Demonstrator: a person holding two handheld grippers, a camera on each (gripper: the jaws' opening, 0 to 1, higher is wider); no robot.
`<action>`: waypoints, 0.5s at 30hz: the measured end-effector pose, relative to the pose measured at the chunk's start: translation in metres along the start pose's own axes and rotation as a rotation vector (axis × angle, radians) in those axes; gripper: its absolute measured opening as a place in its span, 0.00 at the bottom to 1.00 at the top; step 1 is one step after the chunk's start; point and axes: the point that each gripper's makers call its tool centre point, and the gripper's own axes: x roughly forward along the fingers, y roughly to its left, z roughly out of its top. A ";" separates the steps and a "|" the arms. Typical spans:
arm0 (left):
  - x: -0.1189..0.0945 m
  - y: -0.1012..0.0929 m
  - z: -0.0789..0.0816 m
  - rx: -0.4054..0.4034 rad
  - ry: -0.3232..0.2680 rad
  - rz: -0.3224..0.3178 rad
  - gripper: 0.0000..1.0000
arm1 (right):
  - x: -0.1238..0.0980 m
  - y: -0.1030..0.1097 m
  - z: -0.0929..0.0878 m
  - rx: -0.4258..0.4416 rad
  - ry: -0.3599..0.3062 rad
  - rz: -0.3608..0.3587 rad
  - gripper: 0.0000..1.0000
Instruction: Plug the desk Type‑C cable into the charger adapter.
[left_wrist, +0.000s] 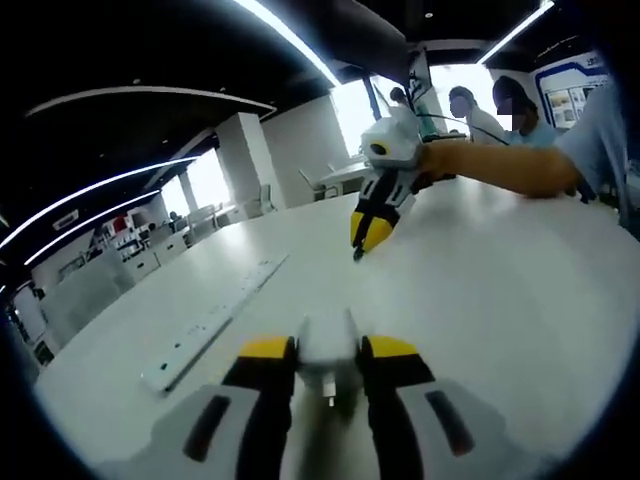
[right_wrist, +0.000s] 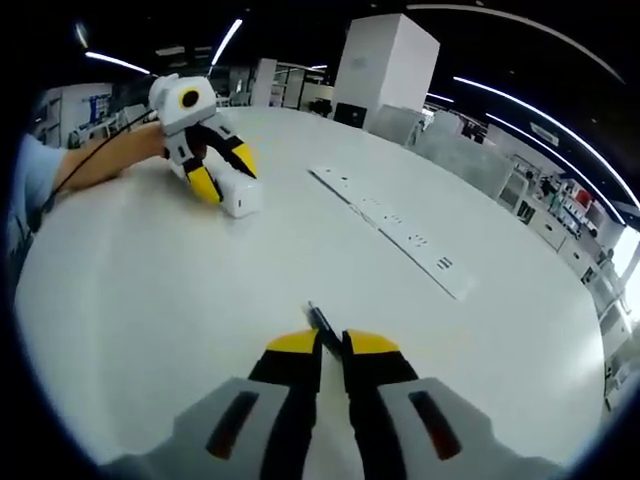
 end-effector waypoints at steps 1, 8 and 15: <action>-0.001 -0.001 0.000 -0.005 -0.002 -0.006 0.28 | 0.000 0.000 0.000 -0.001 0.001 0.000 0.11; -0.007 -0.006 -0.001 -0.008 -0.021 -0.064 0.28 | -0.001 0.012 0.002 -0.004 0.066 0.023 0.09; -0.007 -0.011 0.000 -0.004 -0.022 -0.103 0.28 | -0.002 0.015 0.006 0.000 0.055 0.052 0.08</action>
